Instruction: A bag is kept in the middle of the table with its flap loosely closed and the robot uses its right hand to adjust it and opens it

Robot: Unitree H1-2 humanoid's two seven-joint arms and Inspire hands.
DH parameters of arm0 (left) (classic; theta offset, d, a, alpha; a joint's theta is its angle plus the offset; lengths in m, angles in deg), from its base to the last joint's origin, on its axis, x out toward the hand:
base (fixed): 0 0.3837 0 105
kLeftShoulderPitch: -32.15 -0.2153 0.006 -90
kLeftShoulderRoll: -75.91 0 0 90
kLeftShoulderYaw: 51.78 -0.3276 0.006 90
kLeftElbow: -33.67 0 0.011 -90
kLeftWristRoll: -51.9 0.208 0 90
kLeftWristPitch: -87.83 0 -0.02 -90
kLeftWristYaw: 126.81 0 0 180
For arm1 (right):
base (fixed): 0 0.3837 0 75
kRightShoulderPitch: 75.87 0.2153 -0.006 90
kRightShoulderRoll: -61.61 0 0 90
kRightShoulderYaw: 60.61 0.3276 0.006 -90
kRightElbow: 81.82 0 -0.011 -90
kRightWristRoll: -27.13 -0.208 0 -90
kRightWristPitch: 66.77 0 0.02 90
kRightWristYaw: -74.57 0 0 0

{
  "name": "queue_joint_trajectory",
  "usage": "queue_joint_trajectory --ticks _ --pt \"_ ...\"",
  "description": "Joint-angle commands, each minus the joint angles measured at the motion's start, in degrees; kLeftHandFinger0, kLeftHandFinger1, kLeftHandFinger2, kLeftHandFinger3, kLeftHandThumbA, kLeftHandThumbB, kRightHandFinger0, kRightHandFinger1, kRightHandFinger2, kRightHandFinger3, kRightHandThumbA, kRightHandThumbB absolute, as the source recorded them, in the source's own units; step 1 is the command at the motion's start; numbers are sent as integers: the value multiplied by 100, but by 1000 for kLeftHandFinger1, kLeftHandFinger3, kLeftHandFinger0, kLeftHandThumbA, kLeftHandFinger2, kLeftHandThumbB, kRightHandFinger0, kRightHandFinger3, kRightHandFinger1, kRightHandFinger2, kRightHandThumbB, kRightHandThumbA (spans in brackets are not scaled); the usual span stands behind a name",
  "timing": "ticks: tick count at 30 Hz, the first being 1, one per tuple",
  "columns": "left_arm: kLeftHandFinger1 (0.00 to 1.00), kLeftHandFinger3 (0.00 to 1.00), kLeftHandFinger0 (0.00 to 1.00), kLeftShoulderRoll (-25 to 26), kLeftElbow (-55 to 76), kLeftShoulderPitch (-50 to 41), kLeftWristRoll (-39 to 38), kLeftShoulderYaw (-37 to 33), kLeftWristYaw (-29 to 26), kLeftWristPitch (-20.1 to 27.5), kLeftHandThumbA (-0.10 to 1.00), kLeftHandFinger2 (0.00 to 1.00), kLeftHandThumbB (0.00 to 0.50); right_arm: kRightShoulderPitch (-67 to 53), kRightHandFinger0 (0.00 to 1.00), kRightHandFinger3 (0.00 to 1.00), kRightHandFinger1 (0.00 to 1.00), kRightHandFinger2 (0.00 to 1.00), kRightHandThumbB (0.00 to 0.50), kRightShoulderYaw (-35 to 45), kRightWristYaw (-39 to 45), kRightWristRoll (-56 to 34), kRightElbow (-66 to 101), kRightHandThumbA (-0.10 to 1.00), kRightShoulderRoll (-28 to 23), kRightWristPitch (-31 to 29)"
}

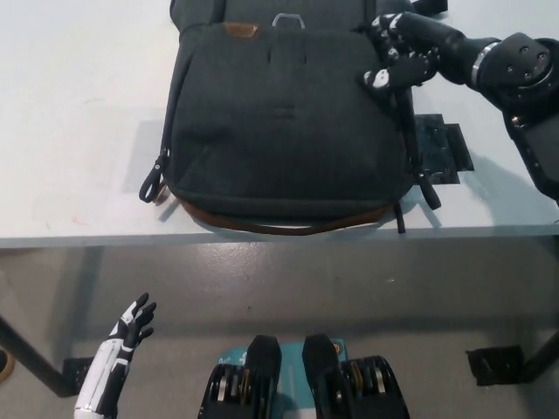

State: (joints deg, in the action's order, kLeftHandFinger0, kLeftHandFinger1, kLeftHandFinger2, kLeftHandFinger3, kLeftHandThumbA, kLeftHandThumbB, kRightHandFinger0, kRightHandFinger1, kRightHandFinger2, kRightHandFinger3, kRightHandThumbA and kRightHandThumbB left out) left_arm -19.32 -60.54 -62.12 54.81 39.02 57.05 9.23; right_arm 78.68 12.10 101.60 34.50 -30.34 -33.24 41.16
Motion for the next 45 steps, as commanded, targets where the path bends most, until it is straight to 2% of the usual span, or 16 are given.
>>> queue_joint_trajectory --ticks 1,5,11,19,28,29,31,35,36,37,39,41,42,43,44,45 --pt "1000 1000 1000 116 86 57 43 -6 52 63 1000 1000 176 154 0 815 427 797 114 254 -347 145 331 -100 -79 348" --pt "1000 1000 1000 132 136 46 48 -31 87 -16 1000 1000 161 -22 0 880 423 768 111 396 -368 138 838 -100 -76 520" --pt "1000 1000 1000 177 227 120 102 -37 120 -120 987 1000 131 -779 29 849 485 784 116 657 -829 496 3265 -100 -91 326" --pt "1000 1000 1000 195 101 216 174 -49 102 -30 985 1000 119 -1570 102 867 515 797 110 910 -518 625 6108 -100 35 899" --pt "1000 1000 1000 217 61 232 213 -80 128 -5 971 1000 117 -2268 62 725 407 627 115 1310 -632 96 6423 -100 -142 899" --pt "1000 1000 1000 222 58 261 209 -79 134 -17 971 1000 120 -2332 117 714 414 618 115 1392 -644 12 6419 -100 -119 853" --pt "1000 1000 1000 222 62 320 195 -72 132 -26 963 1000 117 -2483 47 704 384 615 127 1520 -626 -17 6557 -100 -68 899" --pt "1000 1000 1000 237 170 359 175 -72 153 -177 942 1000 120 -2817 160 674 553 775 162 1696 -423 -201 6957 -100 -67 899" --pt "1000 1000 1000 252 160 415 170 -74 159 -183 940 1000 115 -2865 125 566 497 681 192 1731 -398 -245 7033 -98 -72 899" --pt "1000 1000 1000 269 135 465 144 -75 177 -161 929 1000 102 -3025 167 612 542 735 174 1757 -368 -319 7219 -87 -89 899" --pt "1000 1000 1000 282 135 529 154 -77 180 -181 915 1000 103 -3431 224 719 602 809 170 1695 -291 -360 7623 36 -146 899" --pt "1000 1000 1000 305 105 621 176 -86 194 -170 917 1000 103 -3783 348 693 672 796 146 1594 -85 -430 7874 202 -292 899" --pt "1000 1000 1000 322 84 688 175 -91 210 -188 923 1000 101 -4012 519 840 737 788 125 1480 131 -806 7914 426 -559 899" --pt "1000 1000 1000 318 83 689 119 -85 234 -201 919 1000 105 -4199 615 972 796 861 155 1307 386 -894 7930 597 -848 899" --pt "1000 1000 1000 334 39 792 118 -91 244 -195 915 1000 98 -4285 785 1000 971 1000 187 1111 645 -924 7889 772 -1144 899" --pt "1000 1000 1000 341 3 851 138 -98 239 -177 916 1000 97 -4416 965 1000 1000 1000 221 893 826 -983 7795 868 -1359 899"
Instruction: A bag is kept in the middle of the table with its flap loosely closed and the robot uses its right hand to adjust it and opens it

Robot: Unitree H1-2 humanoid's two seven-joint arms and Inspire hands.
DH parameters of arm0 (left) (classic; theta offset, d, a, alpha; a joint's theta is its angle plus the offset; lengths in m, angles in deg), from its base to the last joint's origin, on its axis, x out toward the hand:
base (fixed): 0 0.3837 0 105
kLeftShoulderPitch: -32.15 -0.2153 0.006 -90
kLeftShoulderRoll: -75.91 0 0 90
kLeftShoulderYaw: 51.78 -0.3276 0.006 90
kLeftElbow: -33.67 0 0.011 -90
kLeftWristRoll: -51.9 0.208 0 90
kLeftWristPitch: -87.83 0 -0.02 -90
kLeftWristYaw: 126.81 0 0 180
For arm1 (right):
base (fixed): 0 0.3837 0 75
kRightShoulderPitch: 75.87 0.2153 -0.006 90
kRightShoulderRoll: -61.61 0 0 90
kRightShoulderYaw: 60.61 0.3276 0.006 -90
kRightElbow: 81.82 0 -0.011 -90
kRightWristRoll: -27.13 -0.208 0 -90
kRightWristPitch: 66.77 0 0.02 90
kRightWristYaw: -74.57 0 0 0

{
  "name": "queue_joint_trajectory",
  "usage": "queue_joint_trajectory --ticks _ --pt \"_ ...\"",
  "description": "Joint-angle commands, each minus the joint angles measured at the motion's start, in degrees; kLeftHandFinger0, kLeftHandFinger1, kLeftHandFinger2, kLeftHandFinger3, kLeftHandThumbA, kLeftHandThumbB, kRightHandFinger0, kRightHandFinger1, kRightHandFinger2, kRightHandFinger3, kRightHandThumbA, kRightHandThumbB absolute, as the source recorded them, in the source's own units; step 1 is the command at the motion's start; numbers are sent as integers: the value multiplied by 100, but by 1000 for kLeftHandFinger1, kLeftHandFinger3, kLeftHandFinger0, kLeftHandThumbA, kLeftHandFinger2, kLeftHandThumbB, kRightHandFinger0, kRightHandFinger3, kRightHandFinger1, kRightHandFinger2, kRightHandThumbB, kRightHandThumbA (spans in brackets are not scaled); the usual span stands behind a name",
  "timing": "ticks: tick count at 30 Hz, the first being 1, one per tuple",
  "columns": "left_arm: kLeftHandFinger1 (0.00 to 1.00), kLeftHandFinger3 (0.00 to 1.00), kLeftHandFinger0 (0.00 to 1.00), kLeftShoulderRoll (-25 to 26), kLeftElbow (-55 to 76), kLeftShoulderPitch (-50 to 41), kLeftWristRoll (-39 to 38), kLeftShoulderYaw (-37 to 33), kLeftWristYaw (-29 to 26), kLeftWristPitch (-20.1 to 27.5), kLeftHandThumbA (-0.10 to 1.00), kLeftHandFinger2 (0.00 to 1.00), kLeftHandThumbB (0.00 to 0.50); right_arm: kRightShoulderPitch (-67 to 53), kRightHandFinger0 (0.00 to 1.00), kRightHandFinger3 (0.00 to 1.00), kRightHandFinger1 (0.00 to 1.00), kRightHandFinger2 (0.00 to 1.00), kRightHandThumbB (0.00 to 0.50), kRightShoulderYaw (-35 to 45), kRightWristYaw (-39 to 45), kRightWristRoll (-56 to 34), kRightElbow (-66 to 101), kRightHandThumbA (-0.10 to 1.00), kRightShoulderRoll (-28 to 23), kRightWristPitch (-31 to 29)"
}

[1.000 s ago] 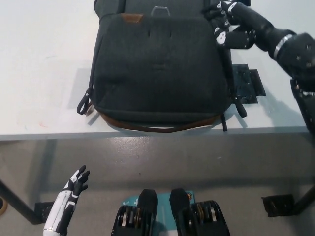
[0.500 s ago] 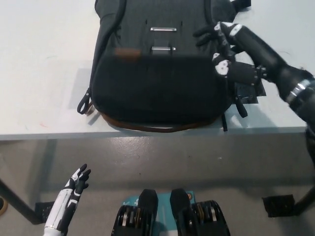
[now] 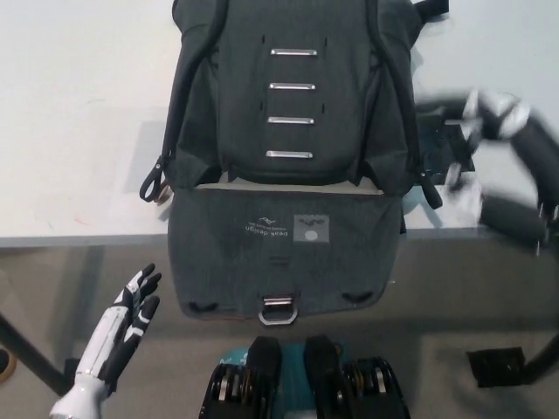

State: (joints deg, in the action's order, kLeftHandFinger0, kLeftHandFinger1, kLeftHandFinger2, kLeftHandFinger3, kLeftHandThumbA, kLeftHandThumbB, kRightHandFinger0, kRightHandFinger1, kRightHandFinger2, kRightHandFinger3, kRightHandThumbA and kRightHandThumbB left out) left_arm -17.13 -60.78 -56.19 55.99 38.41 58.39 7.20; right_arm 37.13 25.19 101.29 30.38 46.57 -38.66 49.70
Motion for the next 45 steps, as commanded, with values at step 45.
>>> queue_joint_trajectory --ticks 45 --pt "1000 1000 1000 96 -52 744 -72 -76 196 -64 991 1000 137 -2334 1000 1000 1000 1000 180 968 -894 -1780 -4441 1000 2092 -3199"
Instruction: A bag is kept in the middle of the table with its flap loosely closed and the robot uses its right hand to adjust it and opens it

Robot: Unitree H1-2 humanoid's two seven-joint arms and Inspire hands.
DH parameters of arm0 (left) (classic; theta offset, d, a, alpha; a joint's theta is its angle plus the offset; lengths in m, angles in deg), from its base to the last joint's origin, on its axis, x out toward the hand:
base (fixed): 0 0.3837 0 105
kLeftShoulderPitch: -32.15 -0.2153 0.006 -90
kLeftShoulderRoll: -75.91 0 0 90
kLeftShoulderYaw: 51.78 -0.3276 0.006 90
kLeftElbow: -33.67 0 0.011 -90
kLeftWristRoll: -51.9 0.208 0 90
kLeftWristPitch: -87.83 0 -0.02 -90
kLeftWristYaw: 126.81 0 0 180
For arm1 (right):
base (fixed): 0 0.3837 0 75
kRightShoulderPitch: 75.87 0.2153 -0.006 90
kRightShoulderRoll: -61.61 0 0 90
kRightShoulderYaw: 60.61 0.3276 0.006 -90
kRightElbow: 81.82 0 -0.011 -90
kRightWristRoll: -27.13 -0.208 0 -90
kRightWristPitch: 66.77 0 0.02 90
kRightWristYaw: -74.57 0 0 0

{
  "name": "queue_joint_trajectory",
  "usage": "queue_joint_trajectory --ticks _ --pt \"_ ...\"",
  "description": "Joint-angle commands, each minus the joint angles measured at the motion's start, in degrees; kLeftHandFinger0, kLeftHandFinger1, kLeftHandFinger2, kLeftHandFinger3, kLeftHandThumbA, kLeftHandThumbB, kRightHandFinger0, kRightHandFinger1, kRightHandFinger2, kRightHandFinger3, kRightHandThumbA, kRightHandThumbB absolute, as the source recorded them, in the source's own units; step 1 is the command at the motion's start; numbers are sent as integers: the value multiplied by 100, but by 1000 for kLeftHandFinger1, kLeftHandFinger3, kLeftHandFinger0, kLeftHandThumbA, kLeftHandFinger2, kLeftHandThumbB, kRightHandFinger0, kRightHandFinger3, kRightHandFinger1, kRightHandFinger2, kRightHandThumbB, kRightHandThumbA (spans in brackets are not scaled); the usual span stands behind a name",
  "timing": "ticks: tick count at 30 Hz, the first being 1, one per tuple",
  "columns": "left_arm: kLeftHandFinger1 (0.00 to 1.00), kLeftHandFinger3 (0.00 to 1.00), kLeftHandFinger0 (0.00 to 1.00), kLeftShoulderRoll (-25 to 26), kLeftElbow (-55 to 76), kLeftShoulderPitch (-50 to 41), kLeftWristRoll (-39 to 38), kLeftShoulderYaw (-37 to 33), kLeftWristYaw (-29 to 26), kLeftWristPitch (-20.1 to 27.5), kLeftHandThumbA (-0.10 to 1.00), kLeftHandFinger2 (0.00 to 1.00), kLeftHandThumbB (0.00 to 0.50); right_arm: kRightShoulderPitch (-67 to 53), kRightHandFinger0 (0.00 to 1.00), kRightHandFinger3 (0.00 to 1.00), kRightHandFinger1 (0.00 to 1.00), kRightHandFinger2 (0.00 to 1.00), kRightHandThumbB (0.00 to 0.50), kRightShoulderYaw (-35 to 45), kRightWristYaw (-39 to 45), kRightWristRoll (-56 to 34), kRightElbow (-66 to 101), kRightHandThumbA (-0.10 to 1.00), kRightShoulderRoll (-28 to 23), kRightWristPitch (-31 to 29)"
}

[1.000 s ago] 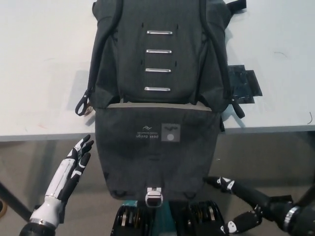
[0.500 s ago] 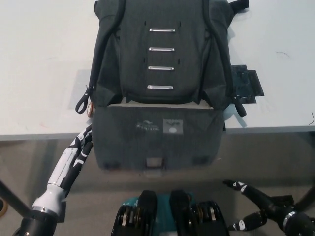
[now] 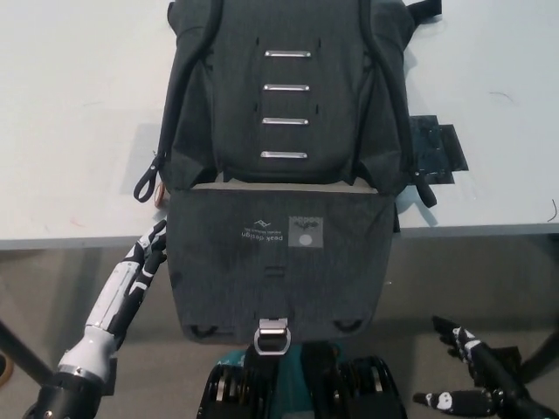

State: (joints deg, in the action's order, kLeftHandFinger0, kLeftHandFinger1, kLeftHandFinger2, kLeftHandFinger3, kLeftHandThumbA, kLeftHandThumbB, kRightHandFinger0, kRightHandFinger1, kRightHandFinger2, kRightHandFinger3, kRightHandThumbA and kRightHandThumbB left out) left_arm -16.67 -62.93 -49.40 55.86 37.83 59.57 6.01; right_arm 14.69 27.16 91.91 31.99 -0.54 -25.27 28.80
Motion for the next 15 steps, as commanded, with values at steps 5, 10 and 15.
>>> queue_joint_trajectory --ticks 5,10,15 --pt "1000 1000 1000 18 214 6 -22 -17 33 47 991 1000 150 -386 1000 1000 1000 1000 257 928 -139 -2249 762 1000 1552 -1274" --pt "1000 1000 1000 -45 278 -170 -64 9 5 44 998 1000 162 -522 1000 1000 1000 1000 235 815 -39 -1923 716 1000 1786 -1580" --pt "1000 1000 1000 -60 320 -293 -48 51 -35 65 988 1000 161 -468 1000 1000 1000 1000 231 840 -17 -1840 592 1000 1760 -1664"
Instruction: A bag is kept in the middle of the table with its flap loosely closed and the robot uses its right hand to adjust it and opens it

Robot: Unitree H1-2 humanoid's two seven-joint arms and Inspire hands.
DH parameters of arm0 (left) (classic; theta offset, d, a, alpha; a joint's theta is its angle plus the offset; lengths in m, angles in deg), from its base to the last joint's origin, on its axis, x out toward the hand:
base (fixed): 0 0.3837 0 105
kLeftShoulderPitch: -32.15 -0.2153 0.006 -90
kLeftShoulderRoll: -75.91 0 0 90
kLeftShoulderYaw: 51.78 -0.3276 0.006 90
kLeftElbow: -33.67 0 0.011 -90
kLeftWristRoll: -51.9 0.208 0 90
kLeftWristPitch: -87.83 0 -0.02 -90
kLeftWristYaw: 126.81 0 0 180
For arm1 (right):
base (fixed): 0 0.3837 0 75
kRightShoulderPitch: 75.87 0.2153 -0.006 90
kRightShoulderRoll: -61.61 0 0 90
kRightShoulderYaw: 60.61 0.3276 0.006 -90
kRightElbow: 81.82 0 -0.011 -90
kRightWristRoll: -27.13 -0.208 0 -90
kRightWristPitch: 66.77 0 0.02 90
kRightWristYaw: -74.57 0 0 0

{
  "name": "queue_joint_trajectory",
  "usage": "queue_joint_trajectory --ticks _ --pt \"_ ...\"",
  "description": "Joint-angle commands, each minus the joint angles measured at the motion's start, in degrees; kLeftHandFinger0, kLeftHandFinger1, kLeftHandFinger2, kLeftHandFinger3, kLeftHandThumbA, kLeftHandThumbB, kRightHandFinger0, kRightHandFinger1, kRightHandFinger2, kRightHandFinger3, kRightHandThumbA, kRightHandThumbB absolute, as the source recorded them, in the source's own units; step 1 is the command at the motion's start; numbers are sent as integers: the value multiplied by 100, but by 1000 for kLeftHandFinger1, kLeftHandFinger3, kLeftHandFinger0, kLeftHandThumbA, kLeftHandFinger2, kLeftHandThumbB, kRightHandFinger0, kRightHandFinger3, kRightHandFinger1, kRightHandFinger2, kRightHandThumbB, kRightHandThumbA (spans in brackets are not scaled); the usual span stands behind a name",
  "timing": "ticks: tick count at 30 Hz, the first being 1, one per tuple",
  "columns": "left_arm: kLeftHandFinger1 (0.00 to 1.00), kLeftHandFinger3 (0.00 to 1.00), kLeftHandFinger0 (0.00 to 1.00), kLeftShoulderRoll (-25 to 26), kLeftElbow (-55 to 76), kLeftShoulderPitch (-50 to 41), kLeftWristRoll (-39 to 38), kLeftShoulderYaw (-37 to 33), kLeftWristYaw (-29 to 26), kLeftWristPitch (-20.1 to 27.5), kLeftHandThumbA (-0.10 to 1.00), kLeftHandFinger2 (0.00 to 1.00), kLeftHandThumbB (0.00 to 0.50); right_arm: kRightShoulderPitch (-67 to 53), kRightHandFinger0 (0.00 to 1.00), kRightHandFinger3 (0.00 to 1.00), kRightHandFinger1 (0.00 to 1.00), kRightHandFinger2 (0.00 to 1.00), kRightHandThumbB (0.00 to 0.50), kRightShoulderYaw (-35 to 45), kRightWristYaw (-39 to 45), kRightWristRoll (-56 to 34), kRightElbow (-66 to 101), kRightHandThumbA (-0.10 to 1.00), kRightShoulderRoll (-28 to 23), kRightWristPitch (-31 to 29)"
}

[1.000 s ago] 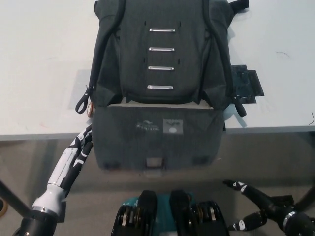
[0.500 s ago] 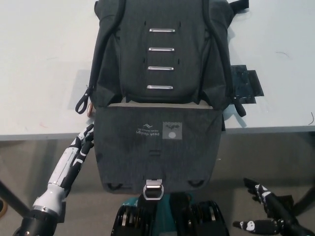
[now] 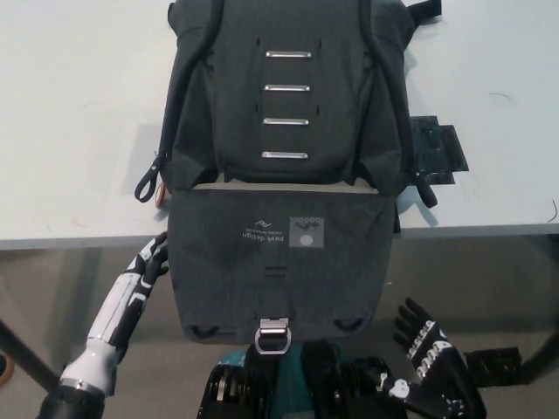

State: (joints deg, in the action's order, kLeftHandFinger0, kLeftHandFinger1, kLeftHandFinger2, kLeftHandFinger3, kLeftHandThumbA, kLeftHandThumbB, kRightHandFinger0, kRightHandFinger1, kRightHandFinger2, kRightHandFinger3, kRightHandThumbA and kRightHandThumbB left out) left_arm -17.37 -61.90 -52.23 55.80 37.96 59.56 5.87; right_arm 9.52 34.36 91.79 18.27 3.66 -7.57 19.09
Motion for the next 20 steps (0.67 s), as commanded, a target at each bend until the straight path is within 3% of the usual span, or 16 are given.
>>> queue_joint_trajectory --ticks 1,9,20 --pt "1000 1000 1000 8 220 -11 -42 40 -32 78 987 1000 161 48 1000 1000 1000 1000 231 113 -7 -479 164 1000 -14 -712" --pt "1000 1000 1000 -101 424 -713 -105 265 -207 297 965 1000 133 139 1000 1000 1000 1000 192 -160 -45 -109 75 1000 -184 -727" --pt "1000 1000 1000 -146 403 -778 -102 290 -169 310 967 1000 104 47 1000 1000 1000 1000 167 -335 -125 -34 85 1000 -316 -844"
